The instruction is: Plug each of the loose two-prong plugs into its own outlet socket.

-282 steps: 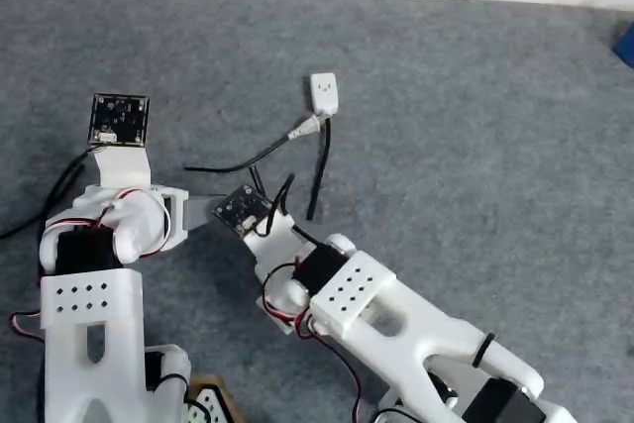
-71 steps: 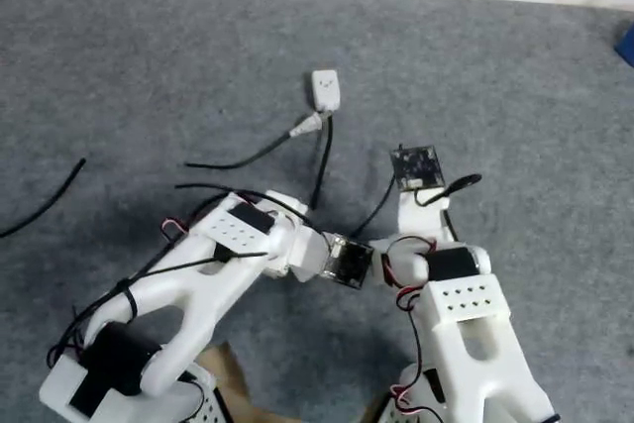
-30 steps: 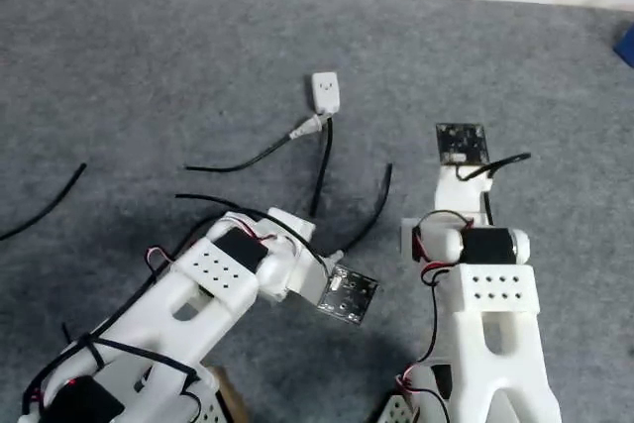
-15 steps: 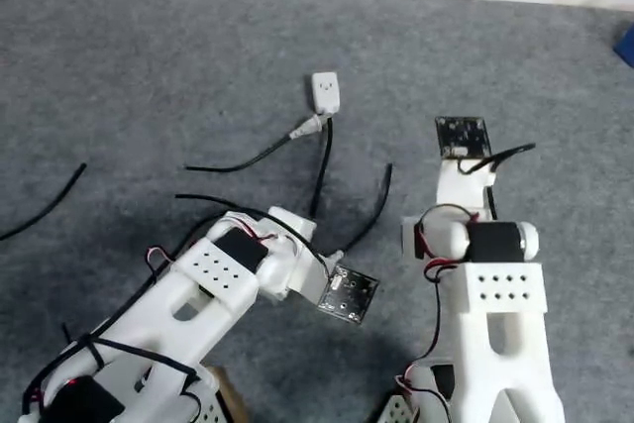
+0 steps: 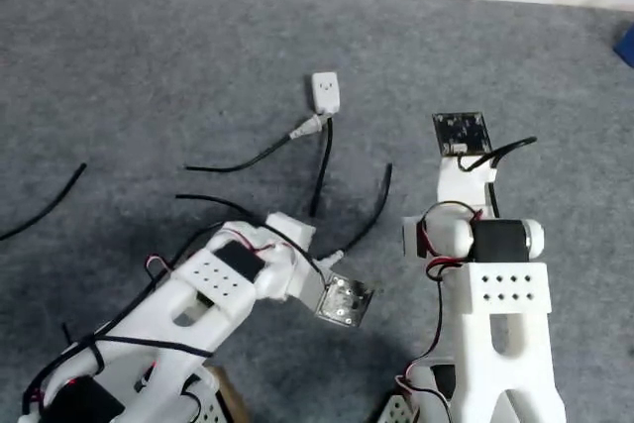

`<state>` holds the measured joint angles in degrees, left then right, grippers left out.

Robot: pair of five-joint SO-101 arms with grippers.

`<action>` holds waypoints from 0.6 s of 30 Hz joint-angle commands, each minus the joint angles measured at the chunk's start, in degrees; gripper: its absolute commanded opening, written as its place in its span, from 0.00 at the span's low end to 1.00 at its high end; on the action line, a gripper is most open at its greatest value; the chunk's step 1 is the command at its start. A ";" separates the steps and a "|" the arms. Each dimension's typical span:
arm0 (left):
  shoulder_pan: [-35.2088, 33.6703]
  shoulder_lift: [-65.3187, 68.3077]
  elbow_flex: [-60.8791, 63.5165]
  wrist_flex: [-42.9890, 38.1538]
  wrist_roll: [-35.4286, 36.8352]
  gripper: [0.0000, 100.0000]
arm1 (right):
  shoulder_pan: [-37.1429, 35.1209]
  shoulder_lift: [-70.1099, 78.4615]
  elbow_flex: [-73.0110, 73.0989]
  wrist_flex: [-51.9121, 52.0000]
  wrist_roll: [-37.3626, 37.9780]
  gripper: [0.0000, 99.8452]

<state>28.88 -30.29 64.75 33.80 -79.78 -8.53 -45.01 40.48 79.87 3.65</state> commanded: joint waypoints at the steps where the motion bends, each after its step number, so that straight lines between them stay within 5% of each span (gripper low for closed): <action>1: 0.13 -1.10 0.57 -4.04 -7.74 0.12 | -0.40 -1.19 -2.68 0.13 0.79 0.29; 9: -1.80 -1.80 0.22 -4.04 -7.65 0.00 | -0.40 -1.10 -2.33 -0.22 0.79 0.29; 18: -20.18 -15.16 -9.10 10.11 -3.96 0.00 | -0.40 -0.57 -2.15 -0.22 0.79 0.29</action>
<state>15.16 -39.60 60.88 38.55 -79.78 -8.53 -45.01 40.48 79.87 3.65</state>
